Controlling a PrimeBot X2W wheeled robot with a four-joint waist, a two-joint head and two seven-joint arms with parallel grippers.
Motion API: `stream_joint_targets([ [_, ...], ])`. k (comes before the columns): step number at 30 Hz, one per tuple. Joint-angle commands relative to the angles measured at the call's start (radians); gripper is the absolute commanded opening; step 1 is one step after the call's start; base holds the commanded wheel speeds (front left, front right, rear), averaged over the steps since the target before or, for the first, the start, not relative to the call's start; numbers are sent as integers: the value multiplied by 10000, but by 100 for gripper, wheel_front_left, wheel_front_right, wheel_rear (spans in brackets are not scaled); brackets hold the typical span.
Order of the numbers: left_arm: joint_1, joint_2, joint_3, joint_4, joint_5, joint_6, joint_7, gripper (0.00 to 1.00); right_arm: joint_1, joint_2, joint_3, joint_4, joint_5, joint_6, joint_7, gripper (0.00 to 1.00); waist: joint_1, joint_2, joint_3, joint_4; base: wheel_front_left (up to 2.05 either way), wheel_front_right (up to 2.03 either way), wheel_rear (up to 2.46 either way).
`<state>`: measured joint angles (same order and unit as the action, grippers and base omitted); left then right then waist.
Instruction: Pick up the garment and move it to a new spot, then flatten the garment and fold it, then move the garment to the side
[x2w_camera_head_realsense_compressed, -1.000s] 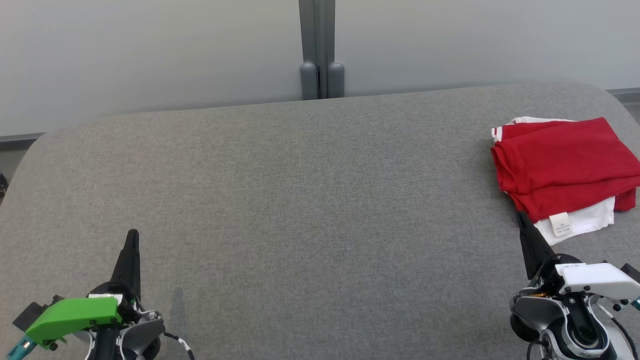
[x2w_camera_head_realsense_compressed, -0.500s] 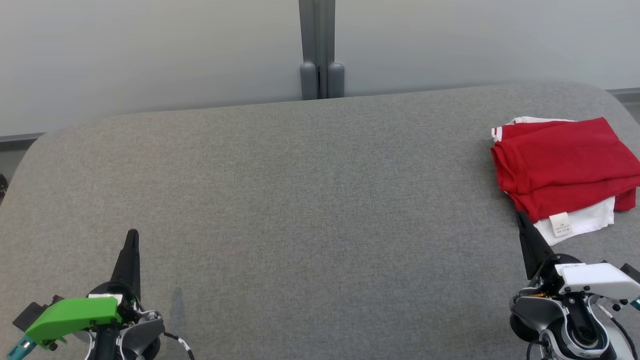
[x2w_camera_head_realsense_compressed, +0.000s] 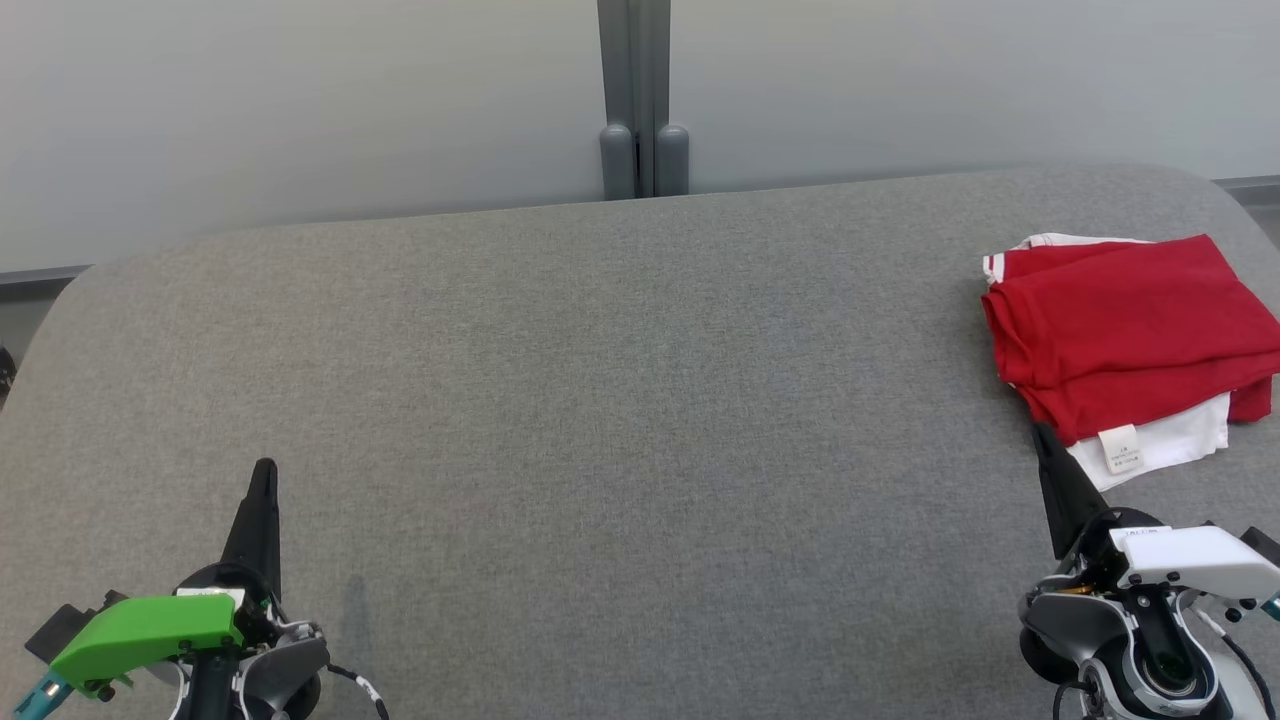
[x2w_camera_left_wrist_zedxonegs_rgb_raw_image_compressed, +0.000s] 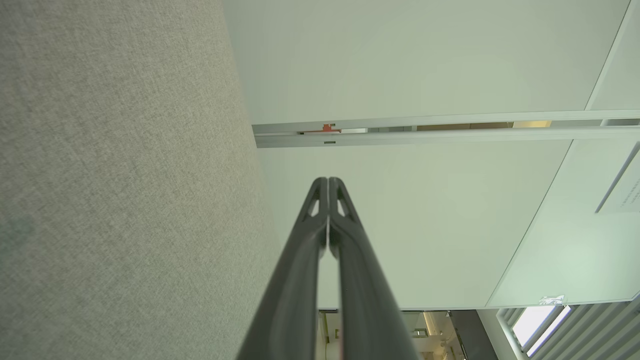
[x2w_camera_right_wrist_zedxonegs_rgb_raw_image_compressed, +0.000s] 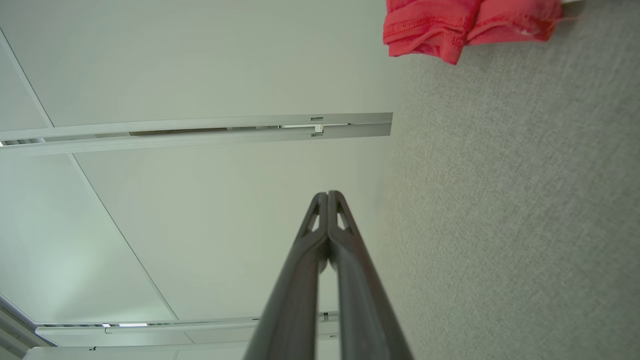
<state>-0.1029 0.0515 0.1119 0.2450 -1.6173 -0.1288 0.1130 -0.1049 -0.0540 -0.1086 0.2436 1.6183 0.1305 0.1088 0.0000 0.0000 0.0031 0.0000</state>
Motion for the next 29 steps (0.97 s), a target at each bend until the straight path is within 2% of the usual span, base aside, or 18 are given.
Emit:
stream_joint_targets([
  [1,-109,12,36,11,61,-42,30,0,-45,-11,-26,23,-22,4,50,0,0,0,0,0,0,0,0],
  [29,-110,5,44,11,70,-42,41,0,-48,4,-46,23,-48,4,56,0,0,0,0,0,0,0,0],
])
